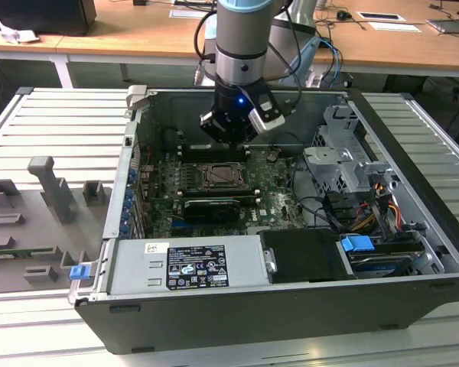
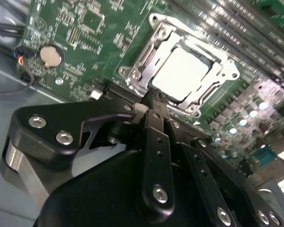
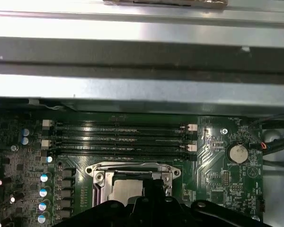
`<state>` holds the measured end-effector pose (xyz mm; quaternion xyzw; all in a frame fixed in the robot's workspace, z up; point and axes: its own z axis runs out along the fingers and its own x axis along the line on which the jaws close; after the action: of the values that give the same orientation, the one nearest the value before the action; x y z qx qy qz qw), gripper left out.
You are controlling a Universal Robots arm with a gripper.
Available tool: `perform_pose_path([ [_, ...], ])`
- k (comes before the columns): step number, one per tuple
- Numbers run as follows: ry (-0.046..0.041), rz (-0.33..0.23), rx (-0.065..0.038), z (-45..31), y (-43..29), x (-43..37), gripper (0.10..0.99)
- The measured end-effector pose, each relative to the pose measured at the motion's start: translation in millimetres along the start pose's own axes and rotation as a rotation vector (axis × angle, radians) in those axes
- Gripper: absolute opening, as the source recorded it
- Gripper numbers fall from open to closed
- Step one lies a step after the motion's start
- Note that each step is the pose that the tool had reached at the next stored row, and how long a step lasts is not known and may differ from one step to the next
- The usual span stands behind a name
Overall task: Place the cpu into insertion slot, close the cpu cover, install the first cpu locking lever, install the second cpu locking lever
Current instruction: 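Install the second cpu locking lever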
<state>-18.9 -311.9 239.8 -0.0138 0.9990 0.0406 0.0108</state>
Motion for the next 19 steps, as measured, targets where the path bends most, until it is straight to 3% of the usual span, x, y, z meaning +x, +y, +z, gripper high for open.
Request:
perform_pose_path([
  [7, 0.0005, 0.000, 0.000, -0.3, -20.1, 0.5, 0.106],
  [9, 0.0053, 0.000, 0.000, -0.5, -25.7, 0.7, 0.106],
  [13, 0.0063, 0.000, 0.000, -0.8, -36.5, 1.0, 0.106],
  [19, 0.0063, 0.001, 0.000, -1.5, -46.8, 1.3, 0.106],
])
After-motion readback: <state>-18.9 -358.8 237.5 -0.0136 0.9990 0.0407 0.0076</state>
